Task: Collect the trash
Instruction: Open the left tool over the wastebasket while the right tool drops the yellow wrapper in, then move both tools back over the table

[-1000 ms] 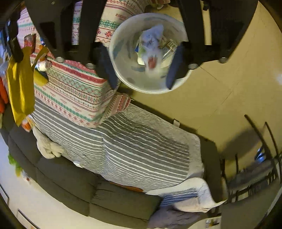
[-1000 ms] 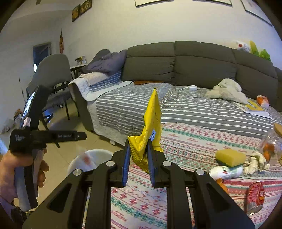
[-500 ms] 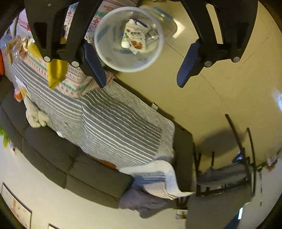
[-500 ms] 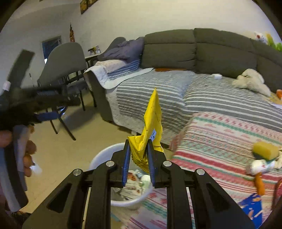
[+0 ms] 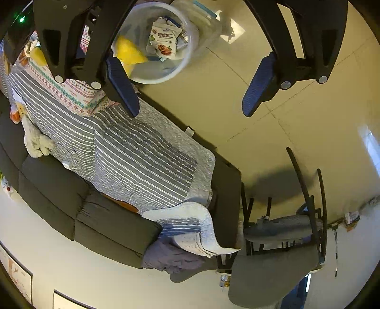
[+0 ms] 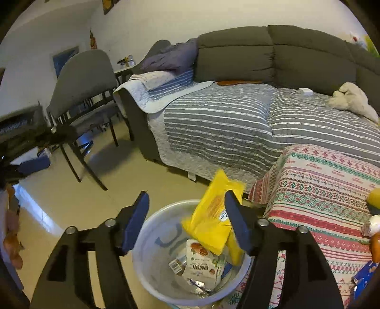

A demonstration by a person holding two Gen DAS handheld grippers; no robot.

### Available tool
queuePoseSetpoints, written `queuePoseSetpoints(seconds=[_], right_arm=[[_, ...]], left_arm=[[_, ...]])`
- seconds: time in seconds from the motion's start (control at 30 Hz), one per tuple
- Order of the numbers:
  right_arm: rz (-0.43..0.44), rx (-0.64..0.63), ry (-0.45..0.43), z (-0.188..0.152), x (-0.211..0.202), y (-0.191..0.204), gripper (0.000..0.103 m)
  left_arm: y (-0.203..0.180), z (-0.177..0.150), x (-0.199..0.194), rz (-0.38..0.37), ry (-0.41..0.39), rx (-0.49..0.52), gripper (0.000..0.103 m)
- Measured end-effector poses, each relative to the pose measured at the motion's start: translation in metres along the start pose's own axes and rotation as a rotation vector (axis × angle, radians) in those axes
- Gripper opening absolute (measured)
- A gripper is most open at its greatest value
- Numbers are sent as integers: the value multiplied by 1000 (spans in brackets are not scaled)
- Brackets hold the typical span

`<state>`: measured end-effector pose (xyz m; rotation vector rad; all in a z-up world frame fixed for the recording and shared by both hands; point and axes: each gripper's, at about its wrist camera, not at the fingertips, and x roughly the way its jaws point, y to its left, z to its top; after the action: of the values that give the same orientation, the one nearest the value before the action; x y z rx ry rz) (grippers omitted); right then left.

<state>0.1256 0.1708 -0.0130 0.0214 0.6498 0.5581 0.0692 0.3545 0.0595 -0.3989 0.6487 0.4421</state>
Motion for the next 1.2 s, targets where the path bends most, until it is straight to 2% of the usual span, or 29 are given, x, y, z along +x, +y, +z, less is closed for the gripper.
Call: queuePoseSetpoints(seconds=[0.23, 0.4, 0.53, 0.87, 1.2], right_arm=[[-181, 32, -75, 11, -15, -17, 93], [-280, 60, -108, 18, -30, -36, 96], [-333, 90, -112, 21, -40, -51, 96], [-401, 124, -124, 19, -70, -90, 96], [-463, 153, -124, 10, -96, -134, 96]], left_arm=[[-5, -4, -4, 26, -21, 22, 94], [-22, -14, -5, 92, -40, 73, 96], [-38, -23, -7, 106, -49, 105, 96], [-89, -43, -17, 56, -66, 214, 96], [-136, -65, -18, 0, -39, 292, 96]])
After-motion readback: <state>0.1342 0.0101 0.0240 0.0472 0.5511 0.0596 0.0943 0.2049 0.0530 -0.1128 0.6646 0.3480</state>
